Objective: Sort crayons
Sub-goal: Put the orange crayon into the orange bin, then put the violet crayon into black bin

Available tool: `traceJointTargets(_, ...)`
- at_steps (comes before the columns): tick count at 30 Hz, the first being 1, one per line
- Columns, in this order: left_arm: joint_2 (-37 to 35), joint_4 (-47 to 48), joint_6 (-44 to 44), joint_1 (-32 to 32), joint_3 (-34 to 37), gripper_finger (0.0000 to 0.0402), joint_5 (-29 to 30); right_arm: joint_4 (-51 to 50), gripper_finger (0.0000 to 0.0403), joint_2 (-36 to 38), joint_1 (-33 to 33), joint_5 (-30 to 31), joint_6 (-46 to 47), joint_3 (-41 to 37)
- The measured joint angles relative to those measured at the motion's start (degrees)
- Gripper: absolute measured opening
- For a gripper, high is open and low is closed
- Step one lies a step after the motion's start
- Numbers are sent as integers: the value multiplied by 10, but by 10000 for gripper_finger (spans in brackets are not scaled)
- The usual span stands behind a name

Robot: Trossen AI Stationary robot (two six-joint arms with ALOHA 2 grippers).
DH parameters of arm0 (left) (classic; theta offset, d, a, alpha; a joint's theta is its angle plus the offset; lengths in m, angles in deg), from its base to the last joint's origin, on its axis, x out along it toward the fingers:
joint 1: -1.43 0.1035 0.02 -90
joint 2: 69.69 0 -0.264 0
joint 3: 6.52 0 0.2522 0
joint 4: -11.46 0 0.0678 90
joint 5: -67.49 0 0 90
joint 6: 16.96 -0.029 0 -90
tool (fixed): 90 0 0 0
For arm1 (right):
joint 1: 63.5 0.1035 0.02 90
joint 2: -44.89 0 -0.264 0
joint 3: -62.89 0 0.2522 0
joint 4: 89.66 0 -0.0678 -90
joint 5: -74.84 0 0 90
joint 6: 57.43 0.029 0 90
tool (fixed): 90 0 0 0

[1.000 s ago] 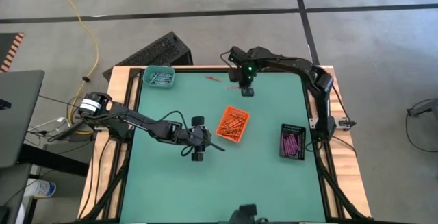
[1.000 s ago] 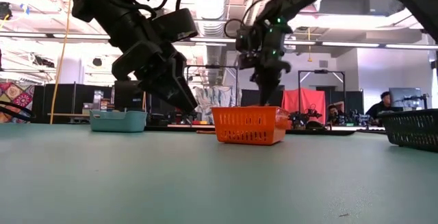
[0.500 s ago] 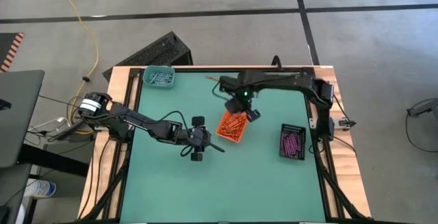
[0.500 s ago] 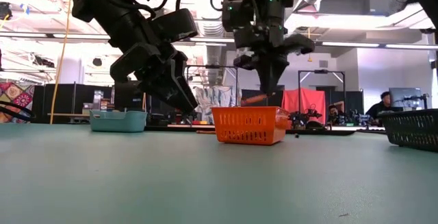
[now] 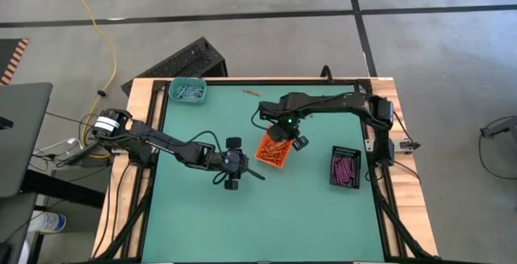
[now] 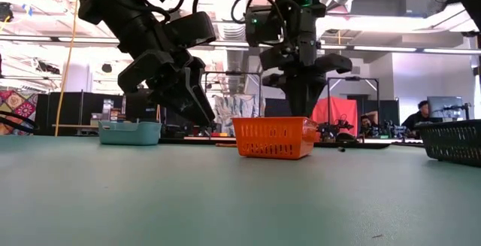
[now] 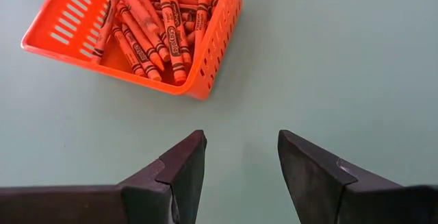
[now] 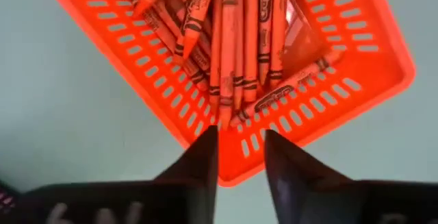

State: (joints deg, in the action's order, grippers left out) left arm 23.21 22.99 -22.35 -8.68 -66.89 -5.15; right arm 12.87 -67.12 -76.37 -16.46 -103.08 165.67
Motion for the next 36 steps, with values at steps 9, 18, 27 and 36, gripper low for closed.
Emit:
traceJointTargets(9, 0, 1, -10, 0, 0, 173, 0, -25, 181, 4, -7, 27, 66, -2)
traceJointTargets(18, 0, 2, -16, 0, 0, 173, 0, -66, 180, 82, -42, 81, 87, -9)
traceJointTargets(27, 0, 2, -21, 0, 0, 173, 0, -11, 163, 217, -143, 103, -59, -190)
traceJointTargets(36, 0, -13, -23, 11, 0, 173, 0, 158, 157, 269, -225, 144, -210, -355)
